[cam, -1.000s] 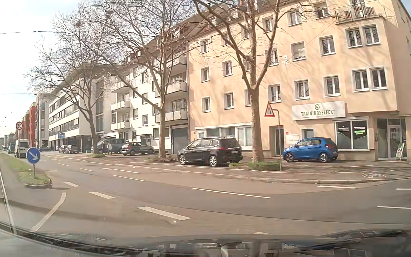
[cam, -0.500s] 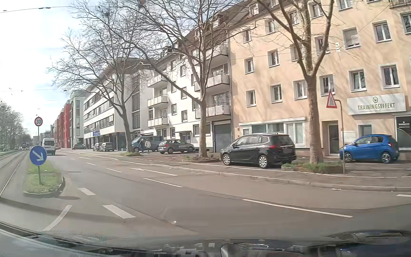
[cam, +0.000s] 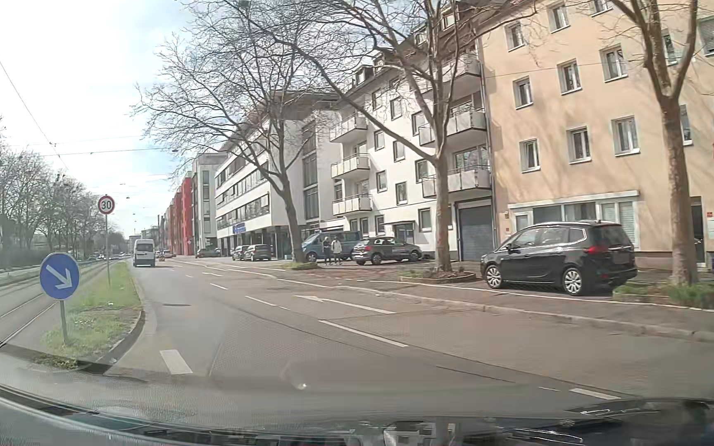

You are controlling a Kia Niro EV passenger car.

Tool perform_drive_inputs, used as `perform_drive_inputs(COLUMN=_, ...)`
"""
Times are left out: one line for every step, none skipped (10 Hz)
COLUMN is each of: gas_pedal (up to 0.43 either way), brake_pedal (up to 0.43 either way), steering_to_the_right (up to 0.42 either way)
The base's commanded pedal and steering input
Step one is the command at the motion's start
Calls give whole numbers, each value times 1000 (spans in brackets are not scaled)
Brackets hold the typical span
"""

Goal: Follow the waypoints while adhering to traffic rules and regulations

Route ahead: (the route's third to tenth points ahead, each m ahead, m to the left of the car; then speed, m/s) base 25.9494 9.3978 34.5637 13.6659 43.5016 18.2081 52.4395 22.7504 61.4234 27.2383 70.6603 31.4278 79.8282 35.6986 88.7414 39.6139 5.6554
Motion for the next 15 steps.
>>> perform_drive_inputs(gas_pedal=189, brake_pedal=0, steering_to_the_right=-249)
perform_drive_inputs(gas_pedal=189, brake_pedal=0, steering_to_the_right=-242)
perform_drive_inputs(gas_pedal=189, brake_pedal=0, steering_to_the_right=-233)
perform_drive_inputs(gas_pedal=189, brake_pedal=0, steering_to_the_right=-223)
perform_drive_inputs(gas_pedal=189, brake_pedal=0, steering_to_the_right=-206)
perform_drive_inputs(gas_pedal=189, brake_pedal=0, steering_to_the_right=-194)
perform_drive_inputs(gas_pedal=197, brake_pedal=0, steering_to_the_right=-188)
perform_drive_inputs(gas_pedal=209, brake_pedal=0, steering_to_the_right=-188)
perform_drive_inputs(gas_pedal=220, brake_pedal=0, steering_to_the_right=-187)
perform_drive_inputs(gas_pedal=220, brake_pedal=0, steering_to_the_right=-179)
perform_drive_inputs(gas_pedal=220, brake_pedal=0, steering_to_the_right=-166)
perform_drive_inputs(gas_pedal=220, brake_pedal=0, steering_to_the_right=-149)
perform_drive_inputs(gas_pedal=220, brake_pedal=0, steering_to_the_right=-131)
perform_drive_inputs(gas_pedal=220, brake_pedal=0, steering_to_the_right=-119)
perform_drive_inputs(gas_pedal=220, brake_pedal=0, steering_to_the_right=-104)
